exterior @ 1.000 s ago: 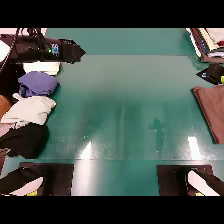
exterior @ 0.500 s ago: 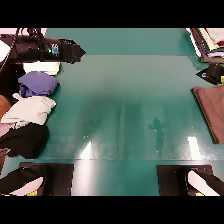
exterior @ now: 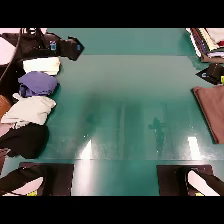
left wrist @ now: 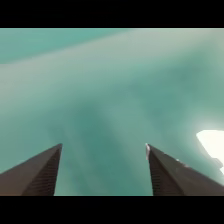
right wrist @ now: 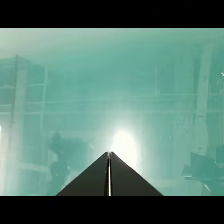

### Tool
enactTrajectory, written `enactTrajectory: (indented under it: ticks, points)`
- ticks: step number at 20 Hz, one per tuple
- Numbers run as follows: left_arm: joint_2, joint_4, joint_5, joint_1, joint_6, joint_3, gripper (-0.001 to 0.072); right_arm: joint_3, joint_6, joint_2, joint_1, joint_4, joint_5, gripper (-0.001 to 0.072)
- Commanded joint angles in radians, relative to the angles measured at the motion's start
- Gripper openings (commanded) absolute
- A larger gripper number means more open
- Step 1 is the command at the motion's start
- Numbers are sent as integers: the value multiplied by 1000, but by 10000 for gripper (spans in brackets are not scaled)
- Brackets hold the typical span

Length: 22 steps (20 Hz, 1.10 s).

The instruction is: Fold the shirts.

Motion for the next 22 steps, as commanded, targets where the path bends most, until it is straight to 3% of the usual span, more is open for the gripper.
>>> enactTrajectory:
  ticks: [1, 5, 9, 13, 22]
  points:
    - [-77, 344, 28, 75, -124, 0, 626, 1, 1, 0, 1, 1, 0, 15]
    - [-283, 341, 70, 285, -148, 0, 627, 1, 1, 0, 1, 1, 0, 15]
    - [-470, 317, 180, 401, -148, 11, 627, 1, 1, 0, 1, 1, 0, 15]
    - [-614, 320, 254, 431, -143, 95, 626, 1, 1, 0, 2, 1, 3, 15]
    - [-765, 323, 247, 431, -137, 214, 615, 1, 1, 0, 2, 1, 23, 15]
